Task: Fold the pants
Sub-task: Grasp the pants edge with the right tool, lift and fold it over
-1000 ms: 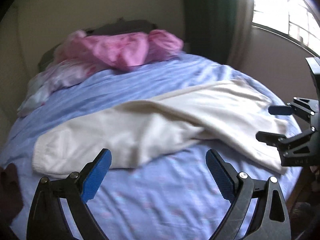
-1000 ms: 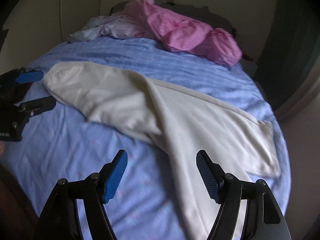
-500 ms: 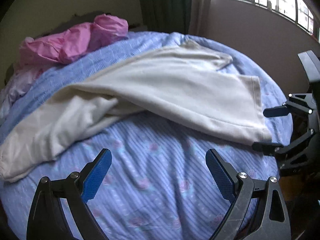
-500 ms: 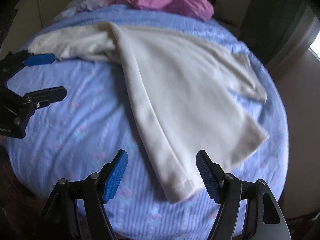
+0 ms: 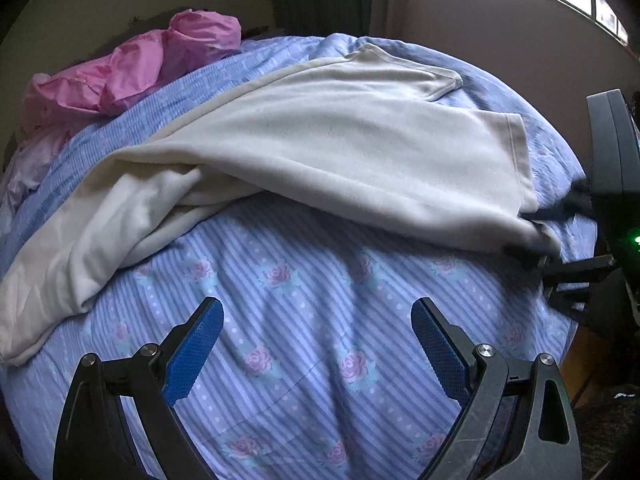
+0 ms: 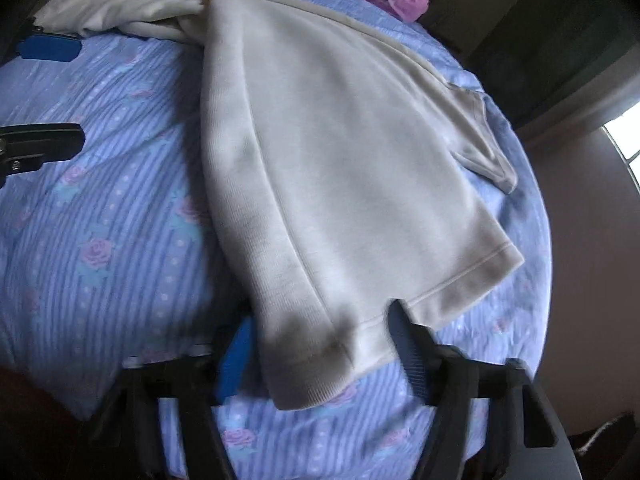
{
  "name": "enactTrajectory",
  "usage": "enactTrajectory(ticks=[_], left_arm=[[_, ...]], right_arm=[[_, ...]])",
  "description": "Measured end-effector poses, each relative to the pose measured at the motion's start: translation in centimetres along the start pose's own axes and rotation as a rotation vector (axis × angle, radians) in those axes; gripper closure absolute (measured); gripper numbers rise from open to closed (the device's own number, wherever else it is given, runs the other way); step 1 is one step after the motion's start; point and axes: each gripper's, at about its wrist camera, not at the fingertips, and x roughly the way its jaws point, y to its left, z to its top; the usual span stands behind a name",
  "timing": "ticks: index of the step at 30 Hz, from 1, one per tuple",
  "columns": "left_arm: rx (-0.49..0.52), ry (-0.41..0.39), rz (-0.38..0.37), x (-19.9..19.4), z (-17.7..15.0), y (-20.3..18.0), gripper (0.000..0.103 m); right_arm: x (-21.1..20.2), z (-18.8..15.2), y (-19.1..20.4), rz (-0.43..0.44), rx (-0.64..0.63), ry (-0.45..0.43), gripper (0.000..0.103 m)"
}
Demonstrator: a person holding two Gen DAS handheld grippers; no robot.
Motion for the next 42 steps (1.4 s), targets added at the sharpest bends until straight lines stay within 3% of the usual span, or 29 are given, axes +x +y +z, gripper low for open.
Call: enactTrajectory(ticks=[1, 3, 9, 12, 16, 21, 26, 30, 36, 38, 40, 42], left_arm=[[-0.005, 0.002, 0.0, 0.0, 0.0, 0.1, 0.007], [-0.011, 0.0, 0.004, -0.2, 0.0, 0.6, 0.007], [-0.117, -0.048, 0.018, -1.4, 0.9, 2.9, 0.007], [-0.183, -0.074, 0.037, -1.8, 2.3, 3.4, 0.007], [-0.231, -0.096, 0.043, -1.8, 4.8, 3.9, 0.007], [-0.23, -0.135, 0.109, -1.5, 9.8, 5.5, 0.007], [-0.213, -0.16, 0.186, 0.1, 14.2, 7.4, 0.007], [-0.165, -0.162, 0.257, 3.0, 17.8, 8.3, 0.007], [-0.145, -0.126, 0.321, 7.3, 20.6, 8.9, 0.007], [-0.136, -0.116, 0.341, 8.3, 21.0, 8.8, 0.007], [-0.135, -0.108, 0.342, 8.9, 21.1, 8.6, 0.007], [-0.137, -0.104, 0.33, 9.3, 21.1, 8.5, 0.007]], right_arm=[[0.0, 0.1, -0.1, 0.031, 0.009, 0.016, 0.083], [-0.5, 0.4, -0.1, 0.028, 0.018, 0.008, 0.093], [-7.0, 3.1, -5.0, -0.106, 0.157, -0.17, 0.095], [-9.8, 6.6, -9.6, -0.207, 0.239, -0.256, 0.095], [-11.1, 12.4, -14.4, -0.326, 0.294, -0.286, 0.095], [-8.9, 19.6, -19.5, -0.412, 0.322, -0.243, 0.095], [-4.3, 25.4, -21.8, -0.464, 0.333, -0.183, 0.095], [-0.4, 27.3, -23.9, -0.465, 0.383, -0.108, 0.097], [7.2, 28.6, -26.3, -0.443, 0.467, 0.015, 0.096], [9.1, 29.0, -26.2, -0.451, 0.479, 0.029, 0.094], [10.4, 29.6, -26.0, -0.465, 0.48, 0.029, 0.078], [10.6, 30.1, -26.0, -0.491, 0.472, 0.014, 0.041]])
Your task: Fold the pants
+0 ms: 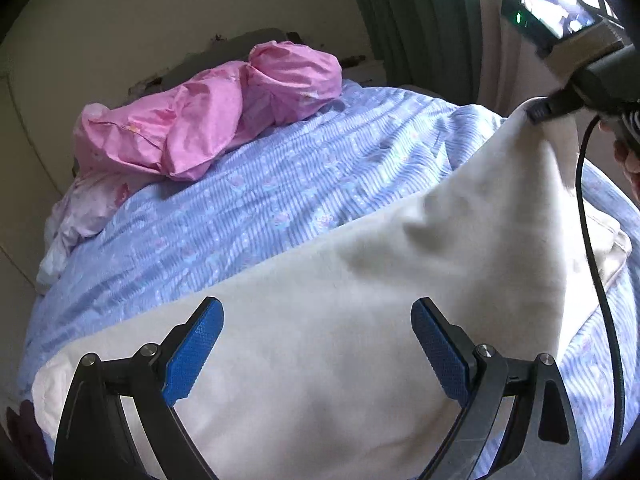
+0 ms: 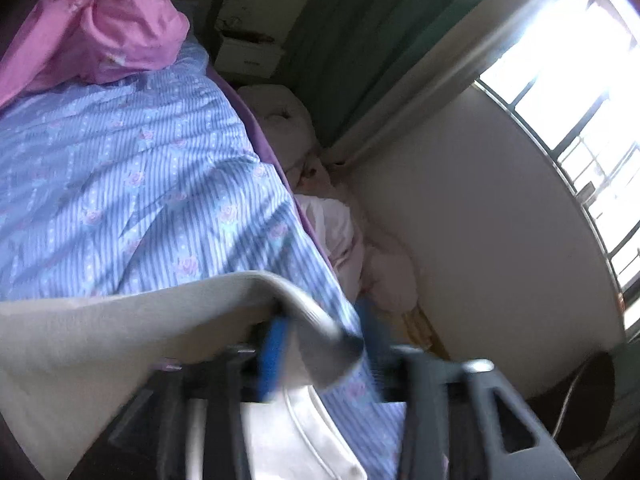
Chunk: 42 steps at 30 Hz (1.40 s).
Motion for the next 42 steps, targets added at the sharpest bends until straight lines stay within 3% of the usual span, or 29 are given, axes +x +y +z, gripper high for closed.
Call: enactTrajectory(ticks=[2, 4, 7, 10, 13, 14, 18, 21, 24, 29, 34, 35, 36, 40, 42], left_arm=[[0.002, -0.002, 0.002, -0.1, 0.2, -0.3, 0.007], [-0.003, -0.015, -0.005, -0.7, 0.3, -0.4, 0.007], [-0.007, -0.035, -0.024, -1.9, 0.4, -0.3, 0.007], [0.024, -0.059, -0.038, -3.4, 0.1, -1.0, 0.007], [0.043, -0.075, -0.082, -4.5, -0.6, -2.0, 0.006], [0.053, -0.072, -0.091, -4.7, -0.8, -2.6, 0.006], [0.078, -0.064, -0.126, -4.8, -0.9, -5.1, 0.006], [0.075, -0.063, -0.178, -4.8, -0.5, -6.4, 0.006], [0.066, -0.053, -0.189, -4.7, 0.1, -7.4, 0.006], [0.039, -0.034, -0.192, -3.8, 0.1, -7.5, 0.006], [0.06, -0.01, -0.176, -2.9, -0.7, -7.8, 0.006], [0.06, -0.001, -0.176, -2.7, -0.9, -7.9, 0.006], [0.057, 0.005, -0.179, -2.6, -1.0, -7.9, 0.006], [0.051, 0.003, -0.187, -2.7, -1.2, -7.7, 0.006], [0.054, 0.002, -0.19, -2.8, -1.3, -7.6, 0.006]], right_arm=[[-1.0, 0.2, -1.2, 0.006, 0.046, -0.055, 0.025], [-1.8, 0.4, -2.7, 0.02, 0.084, -0.071, 0.025], [-2.2, -0.6, -5.0, 0.149, 0.09, -0.027, 0.025], [-3.4, -4.3, -8.3, 0.268, 0.158, -0.035, 0.025], [-3.2, -8.7, -10.9, 0.388, 0.26, 0.015, 0.026], [-2.9, -10.1, -11.6, 0.434, 0.296, 0.039, 0.028], [-0.4, -14.6, -12.4, 0.64, 0.422, 0.146, 0.059], [1.5, -16.6, -12.2, 0.757, 0.535, 0.193, 0.062], [2.4, -17.0, -11.5, 0.771, 0.552, 0.178, 0.062], [6.0, -17.7, -10.4, 0.84, 0.669, 0.276, 0.062], [8.5, -19.0, -10.0, 0.873, 0.798, 0.319, 0.062], [8.8, -19.2, -10.0, 0.889, 0.825, 0.311, 0.065], [8.8, -19.2, -9.9, 0.895, 0.834, 0.294, 0.09], [7.7, -19.4, -10.8, 0.906, 0.839, 0.217, 0.095], [6.6, -19.9, -12.3, 0.849, 0.849, 0.162, 0.096]])
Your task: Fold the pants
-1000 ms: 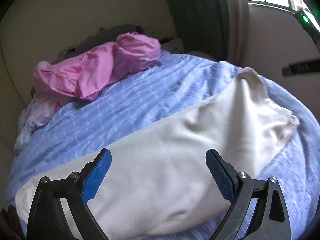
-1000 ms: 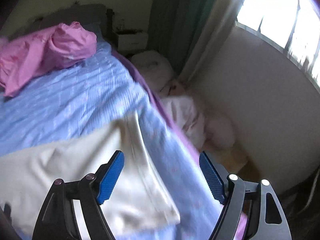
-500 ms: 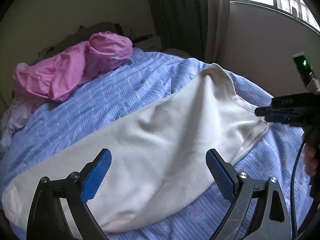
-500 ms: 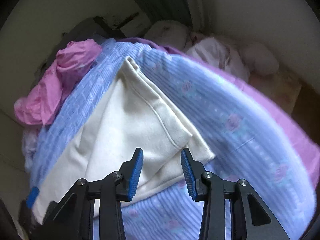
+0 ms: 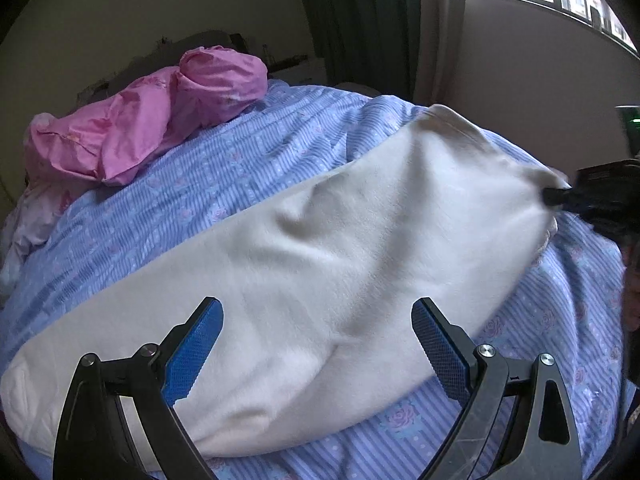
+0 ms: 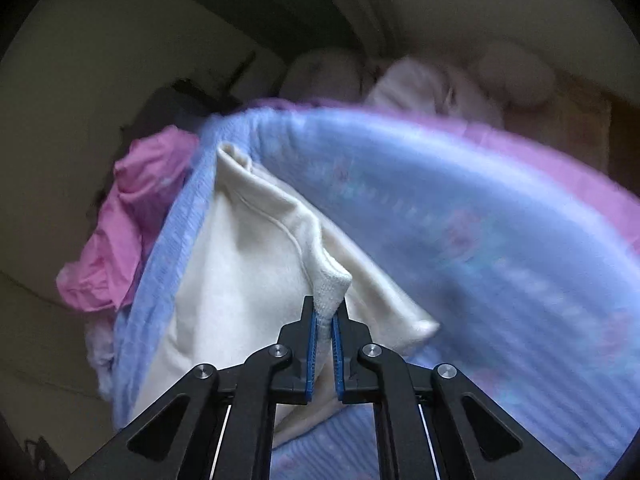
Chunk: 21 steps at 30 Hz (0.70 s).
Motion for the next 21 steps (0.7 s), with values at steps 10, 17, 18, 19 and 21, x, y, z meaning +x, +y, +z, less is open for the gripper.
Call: enactTrajectory(ticks=[10, 17, 18, 19, 21], left_arm=[[0.008, 0.003, 0.012, -1.1, -1.4, -0.2, 0.006], [-0.02, -0.07, -0.013, -6.6, -4.9, 3.4, 0.006], [-0.014, -0.077, -0.011, -7.6, -5.5, 4.1, 0.006], [-0.013, -0.08, -0.007, -8.3, -5.9, 4.6, 0.006], [-0.01, -0.085, 0.004, -10.3, -7.3, 6.4, 0.006]], right_arm=[[-0.7, -0.5, 1.2, -0.235, -0.168, -0.022, 0.073], [-8.5, -7.5, 7.6, -0.368, -0.479, -0.318, 0.05], [-9.1, -8.9, 8.8, -0.335, -0.533, -0.313, 0.05], [-9.9, -10.9, 10.4, -0.289, -0.603, -0.296, 0.05], [-10.8, -13.8, 12.8, -0.203, -0.698, -0.266, 0.05]])
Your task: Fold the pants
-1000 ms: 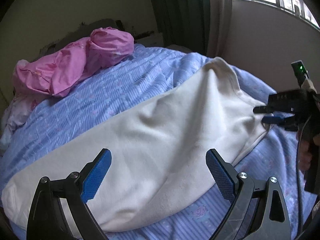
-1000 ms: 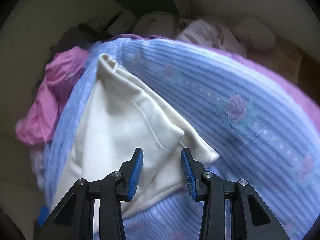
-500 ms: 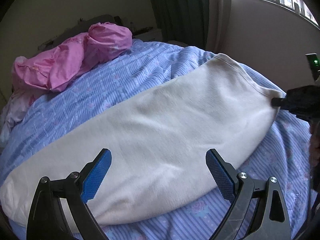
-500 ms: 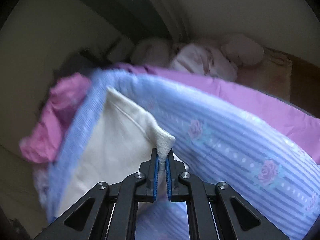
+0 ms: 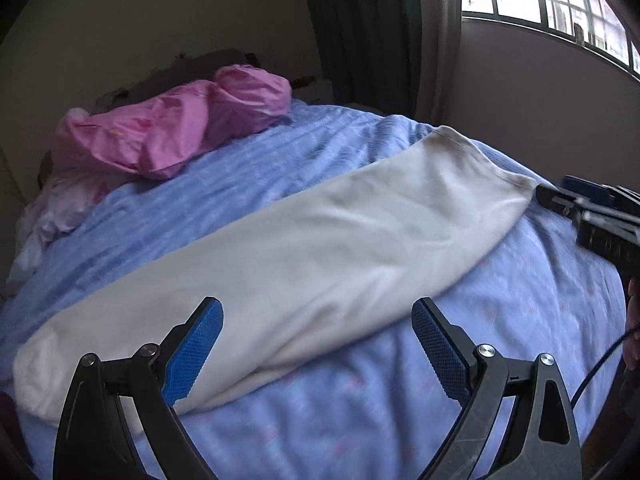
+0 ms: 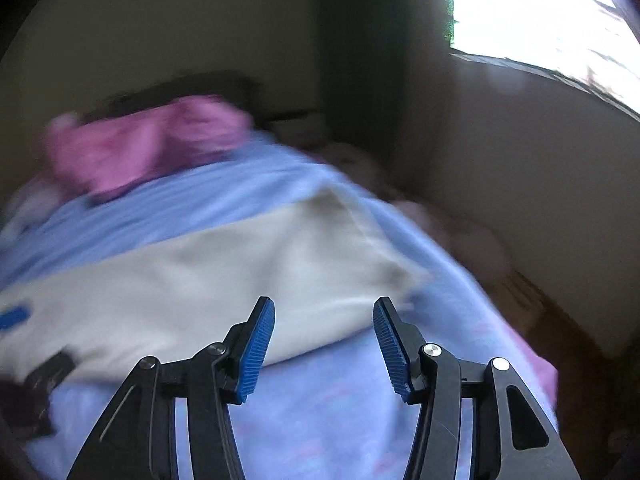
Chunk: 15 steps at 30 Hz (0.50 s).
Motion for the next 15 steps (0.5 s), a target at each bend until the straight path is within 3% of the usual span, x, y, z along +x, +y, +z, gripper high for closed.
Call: enactTrajectory(ticks=[4, 7, 12, 15], left_arm=[[-0.004, 0.0, 0.039, -4.1, -3.6, 4.7, 0.006], [-0.056, 0.03, 0.096, -6.6, -7.3, 9.7, 0.006], [-0.145, 0.099, 0.174, -8.6, -12.3, 16.5, 0.006], [-0.232, 0.124, 0.183, -9.3, -14.7, 20.3, 0.006]], right_arm=[[-3.0, -0.9, 6.8, 0.216, -0.133, 0.021, 0.05], [-3.8, -1.8, 12.8, 0.413, -0.222, 0.101, 0.05], [-3.7, -3.6, 21.6, 0.519, -0.352, 0.202, 0.05], [-4.3, -4.8, 25.9, 0.558, -0.406, 0.253, 0.05]])
